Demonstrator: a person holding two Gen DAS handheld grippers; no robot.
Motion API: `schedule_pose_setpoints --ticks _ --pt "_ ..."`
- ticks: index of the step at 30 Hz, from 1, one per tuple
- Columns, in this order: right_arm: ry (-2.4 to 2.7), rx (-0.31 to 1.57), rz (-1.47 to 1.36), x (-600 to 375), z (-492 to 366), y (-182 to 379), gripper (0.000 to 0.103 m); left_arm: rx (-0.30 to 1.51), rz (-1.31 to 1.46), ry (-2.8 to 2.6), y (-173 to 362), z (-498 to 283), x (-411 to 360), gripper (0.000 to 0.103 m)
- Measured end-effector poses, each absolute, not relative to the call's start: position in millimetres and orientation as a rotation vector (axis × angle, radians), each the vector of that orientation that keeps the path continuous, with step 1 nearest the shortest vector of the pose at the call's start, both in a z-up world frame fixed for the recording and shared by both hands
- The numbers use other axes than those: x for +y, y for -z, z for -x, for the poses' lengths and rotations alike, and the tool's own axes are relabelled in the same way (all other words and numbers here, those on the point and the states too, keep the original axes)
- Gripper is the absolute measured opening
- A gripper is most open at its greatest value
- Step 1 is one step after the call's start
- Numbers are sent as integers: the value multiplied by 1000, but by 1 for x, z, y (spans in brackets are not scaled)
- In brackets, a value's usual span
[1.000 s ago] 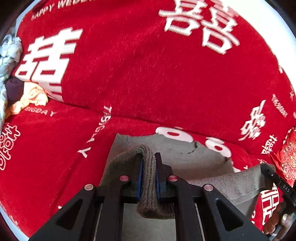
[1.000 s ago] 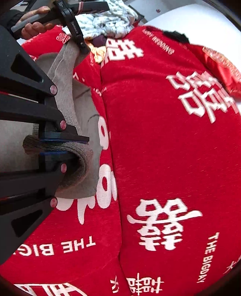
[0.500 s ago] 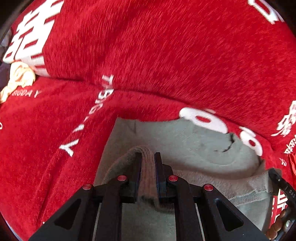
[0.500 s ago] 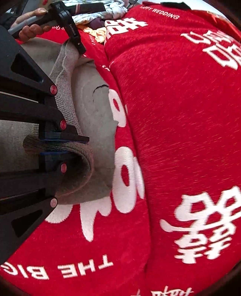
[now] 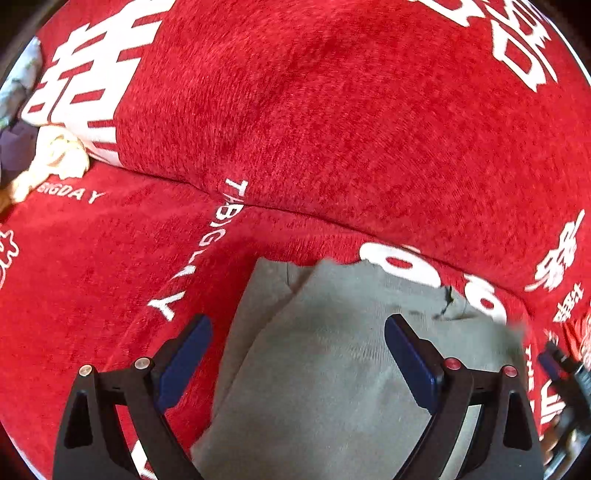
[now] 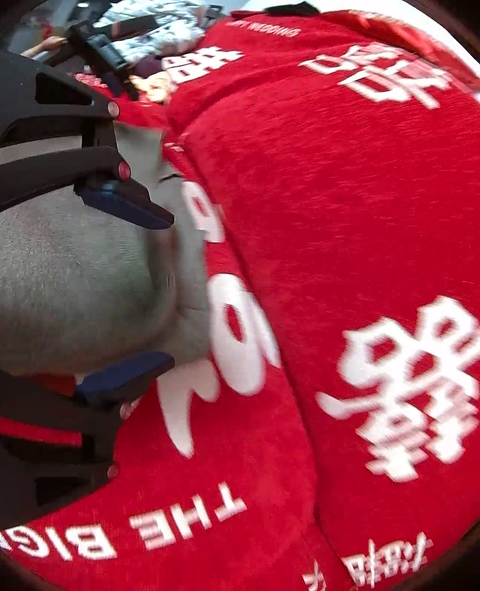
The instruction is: Fold small clothes
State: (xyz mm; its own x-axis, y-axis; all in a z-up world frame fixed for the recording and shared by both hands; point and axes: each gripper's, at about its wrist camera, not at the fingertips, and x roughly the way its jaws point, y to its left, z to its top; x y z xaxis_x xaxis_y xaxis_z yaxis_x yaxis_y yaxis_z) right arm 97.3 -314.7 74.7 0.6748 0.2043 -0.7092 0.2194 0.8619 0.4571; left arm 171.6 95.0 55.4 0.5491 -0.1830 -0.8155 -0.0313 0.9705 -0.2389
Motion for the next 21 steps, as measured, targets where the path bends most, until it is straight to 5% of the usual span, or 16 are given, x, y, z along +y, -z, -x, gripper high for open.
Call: schedule_pose_setpoints --ticks 10,21 --pt "-162 983 -89 -224 -140 -71 73 1057 -122 226 -27 -185 7 95" --pt "2 1078 -118 -262 -171 -11 72 1091 -185 177 12 -207 15 95"
